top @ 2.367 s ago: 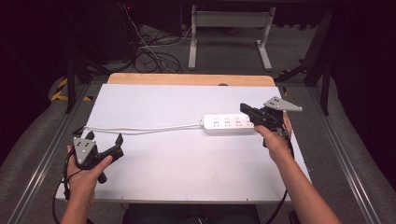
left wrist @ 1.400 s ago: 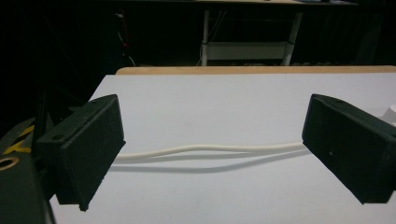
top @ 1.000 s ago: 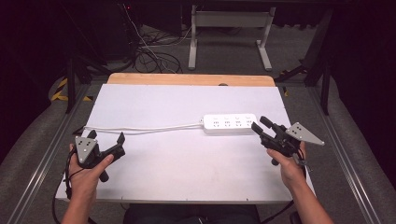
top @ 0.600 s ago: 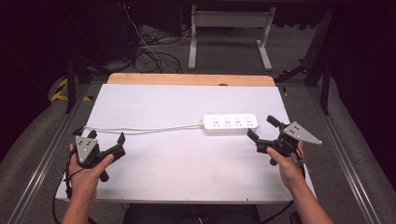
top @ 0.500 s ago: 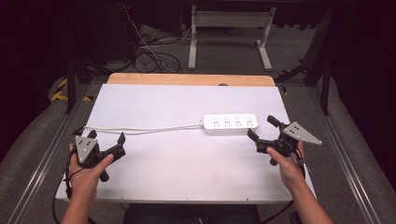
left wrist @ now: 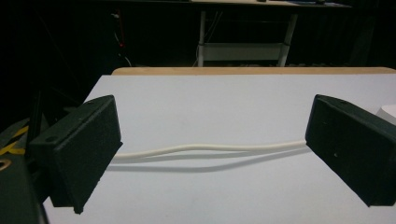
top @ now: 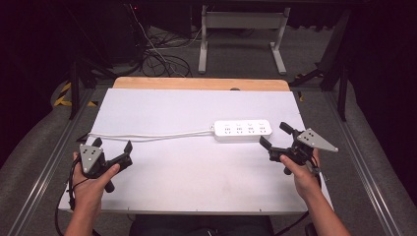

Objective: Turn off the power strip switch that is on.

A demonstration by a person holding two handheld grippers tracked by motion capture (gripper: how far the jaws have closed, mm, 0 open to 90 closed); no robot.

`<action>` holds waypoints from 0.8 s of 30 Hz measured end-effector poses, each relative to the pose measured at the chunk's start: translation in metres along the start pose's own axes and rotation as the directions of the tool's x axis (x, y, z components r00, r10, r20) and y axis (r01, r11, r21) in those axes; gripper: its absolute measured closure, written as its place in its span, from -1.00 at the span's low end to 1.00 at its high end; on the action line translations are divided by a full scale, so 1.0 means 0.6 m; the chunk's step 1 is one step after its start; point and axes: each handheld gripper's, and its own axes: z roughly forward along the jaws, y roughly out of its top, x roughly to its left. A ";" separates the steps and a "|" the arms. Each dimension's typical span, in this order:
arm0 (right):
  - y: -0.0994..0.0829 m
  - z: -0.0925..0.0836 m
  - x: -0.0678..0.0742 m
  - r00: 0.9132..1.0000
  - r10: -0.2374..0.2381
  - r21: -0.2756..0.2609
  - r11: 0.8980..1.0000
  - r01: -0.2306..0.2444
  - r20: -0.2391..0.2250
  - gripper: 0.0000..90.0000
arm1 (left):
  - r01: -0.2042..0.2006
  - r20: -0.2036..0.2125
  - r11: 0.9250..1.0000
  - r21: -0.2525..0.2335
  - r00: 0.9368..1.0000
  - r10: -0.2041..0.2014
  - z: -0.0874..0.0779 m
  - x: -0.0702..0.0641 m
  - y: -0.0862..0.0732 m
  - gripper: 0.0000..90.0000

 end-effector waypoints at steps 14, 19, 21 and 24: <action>0.001 -0.006 -0.002 1.000 -0.002 -0.006 1.000 0.002 0.015 -0.93 | 0.000 0.004 1.000 0.002 1.000 0.000 0.002 -0.001 0.002 -0.91; 0.000 -0.003 -0.003 1.000 0.004 0.000 1.000 -0.004 0.012 -0.93 | 0.004 0.001 1.000 0.001 1.000 -0.004 0.003 0.000 0.001 -0.91; -0.001 -0.003 -0.003 1.000 0.000 0.003 1.000 0.000 0.014 -0.93 | 0.002 0.000 1.000 0.003 1.000 -0.002 0.002 -0.001 0.001 -0.91; 0.000 -0.004 -0.001 1.000 -0.003 0.000 1.000 0.003 0.015 -0.93 | -0.004 0.001 1.000 0.000 1.000 0.004 0.001 -0.001 0.001 -0.91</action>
